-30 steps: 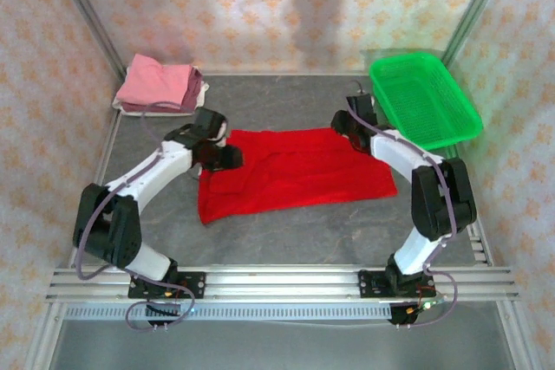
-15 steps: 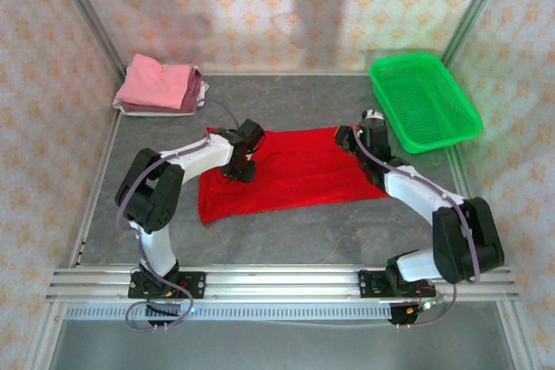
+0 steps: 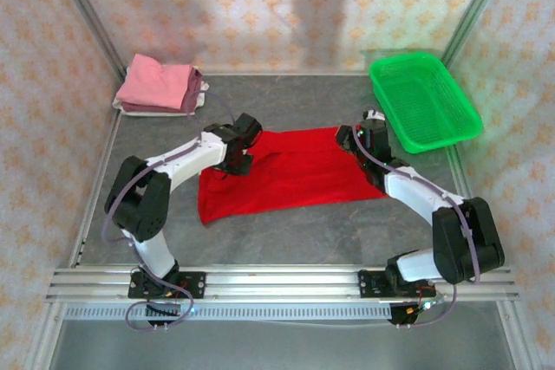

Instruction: Fold and stack the t-shirts

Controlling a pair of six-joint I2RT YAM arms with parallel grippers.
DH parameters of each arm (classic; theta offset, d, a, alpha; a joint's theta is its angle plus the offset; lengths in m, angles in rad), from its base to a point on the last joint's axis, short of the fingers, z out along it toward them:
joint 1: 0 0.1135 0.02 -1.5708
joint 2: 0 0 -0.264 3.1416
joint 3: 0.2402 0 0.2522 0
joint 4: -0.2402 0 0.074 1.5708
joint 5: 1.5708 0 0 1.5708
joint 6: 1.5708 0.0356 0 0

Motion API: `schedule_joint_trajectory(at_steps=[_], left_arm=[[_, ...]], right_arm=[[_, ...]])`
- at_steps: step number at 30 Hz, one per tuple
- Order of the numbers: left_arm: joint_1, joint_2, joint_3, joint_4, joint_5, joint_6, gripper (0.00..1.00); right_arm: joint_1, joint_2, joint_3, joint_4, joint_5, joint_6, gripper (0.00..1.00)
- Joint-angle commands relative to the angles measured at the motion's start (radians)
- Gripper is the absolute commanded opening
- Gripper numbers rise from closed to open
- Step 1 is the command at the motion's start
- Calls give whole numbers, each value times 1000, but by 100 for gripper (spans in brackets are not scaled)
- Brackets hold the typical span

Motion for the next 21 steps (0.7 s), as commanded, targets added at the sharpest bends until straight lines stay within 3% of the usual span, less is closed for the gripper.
schedule_joint_trajectory(at_steps=[1,5,10,14,21], left_arm=[[20,-58,11,-34,75,-4,0],[60,-90,-23,14,232,10,0],[124,-113,-51,57,400,19,0],[138,-148,-30,11,399,61,0],[151,-166,-65,34,523,114,0]], right_arm=[[1,7,21,5,-6,-4,44],[1,15,28,-4,-26,1,44],[16,88,102,-68,-164,-11,44],[30,122,118,-82,-165,7,45],[31,154,130,-79,-162,20,45]])
